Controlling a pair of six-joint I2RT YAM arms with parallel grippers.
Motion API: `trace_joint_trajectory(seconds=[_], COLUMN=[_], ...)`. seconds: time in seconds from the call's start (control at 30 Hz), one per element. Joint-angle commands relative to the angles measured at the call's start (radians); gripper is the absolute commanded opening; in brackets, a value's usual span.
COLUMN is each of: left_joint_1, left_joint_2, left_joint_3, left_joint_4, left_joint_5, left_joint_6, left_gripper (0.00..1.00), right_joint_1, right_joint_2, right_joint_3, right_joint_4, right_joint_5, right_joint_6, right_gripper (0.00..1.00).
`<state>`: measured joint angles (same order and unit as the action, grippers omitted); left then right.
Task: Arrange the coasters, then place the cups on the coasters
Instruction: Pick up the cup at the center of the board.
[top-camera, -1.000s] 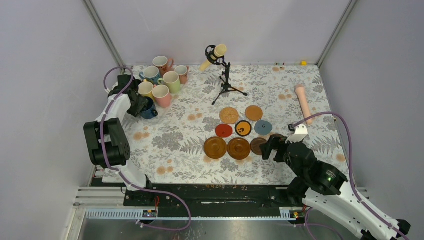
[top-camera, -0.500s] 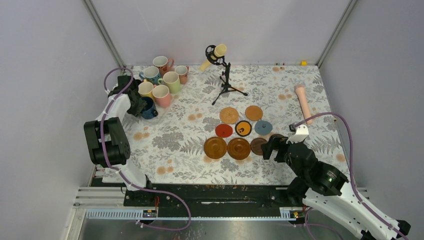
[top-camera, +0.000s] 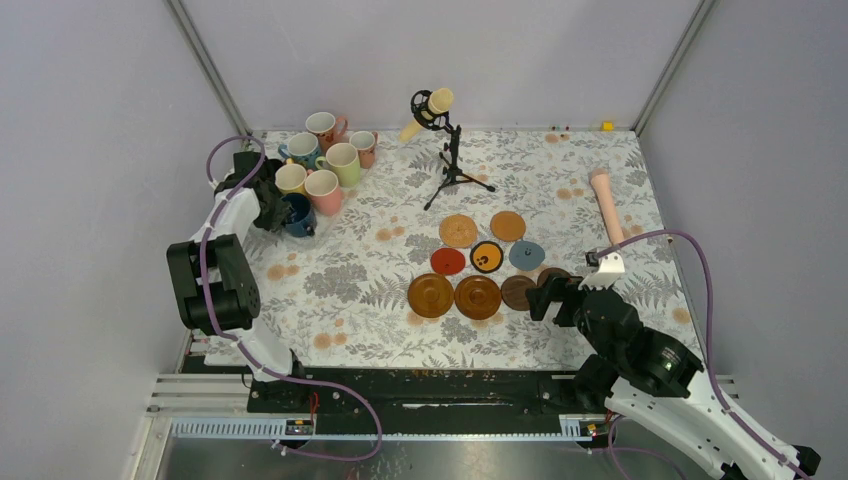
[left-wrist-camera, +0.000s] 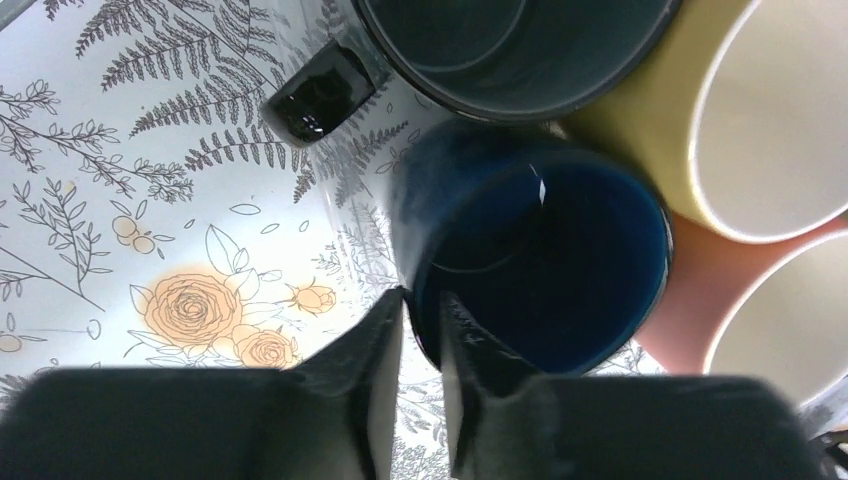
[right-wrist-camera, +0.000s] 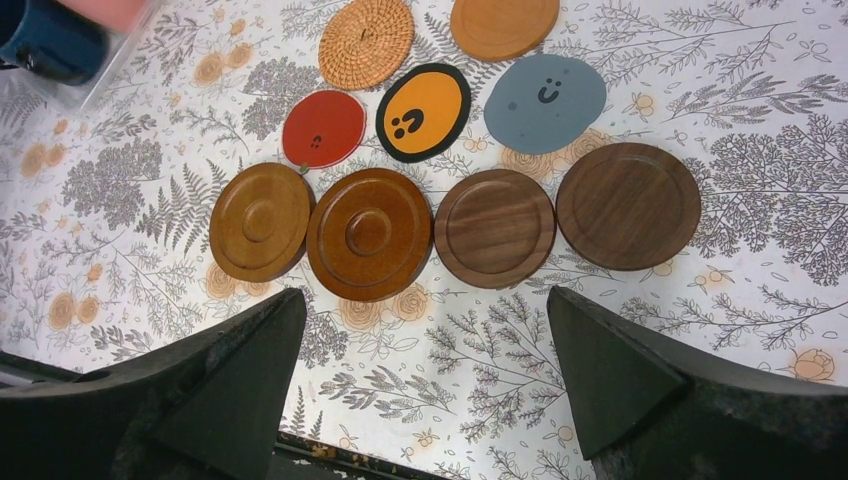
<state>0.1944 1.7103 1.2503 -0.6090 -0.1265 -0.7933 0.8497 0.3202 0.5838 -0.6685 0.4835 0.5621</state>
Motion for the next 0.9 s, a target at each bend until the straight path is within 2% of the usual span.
trace_joint_trajectory(seconds=[0.0, 0.23, 0.47, 0.67, 0.77, 0.87], left_joint_1=[0.004, 0.006, 0.007, -0.003, -0.043, -0.152], left_joint_2=[-0.034, -0.122, -0.247, -0.348, -0.365, -0.393], left_joint_3=[0.002, 0.026, 0.039, 0.01, 0.011, 0.018], left_joint_4=[0.023, -0.044, -0.089, -0.083, -0.116, -0.173], left_joint_5=[0.006, -0.008, -0.009, 0.168, 0.253, 0.231], left_joint_6=[0.008, 0.01, 0.064, 0.191, 0.26, 0.311], left_gripper=[0.11, 0.0, 0.0, 0.0, 0.0, 0.0], right_joint_1=[-0.005, -0.005, -0.005, -0.004, -0.005, -0.005], right_joint_2=[-0.018, -0.013, -0.033, -0.063, -0.062, -0.044], right_joint_3=[0.014, 0.02, 0.024, 0.032, 0.037, 0.058], right_joint_4=[-0.014, -0.015, -0.021, -0.048, -0.047, -0.054], right_joint_5=[0.058, 0.065, 0.063, 0.054, 0.062, 0.074], right_joint_6=[0.001, -0.004, 0.001, 0.005, -0.002, -0.012], right_gripper=[0.99, 0.99, 0.99, 0.99, 0.99, 0.99])
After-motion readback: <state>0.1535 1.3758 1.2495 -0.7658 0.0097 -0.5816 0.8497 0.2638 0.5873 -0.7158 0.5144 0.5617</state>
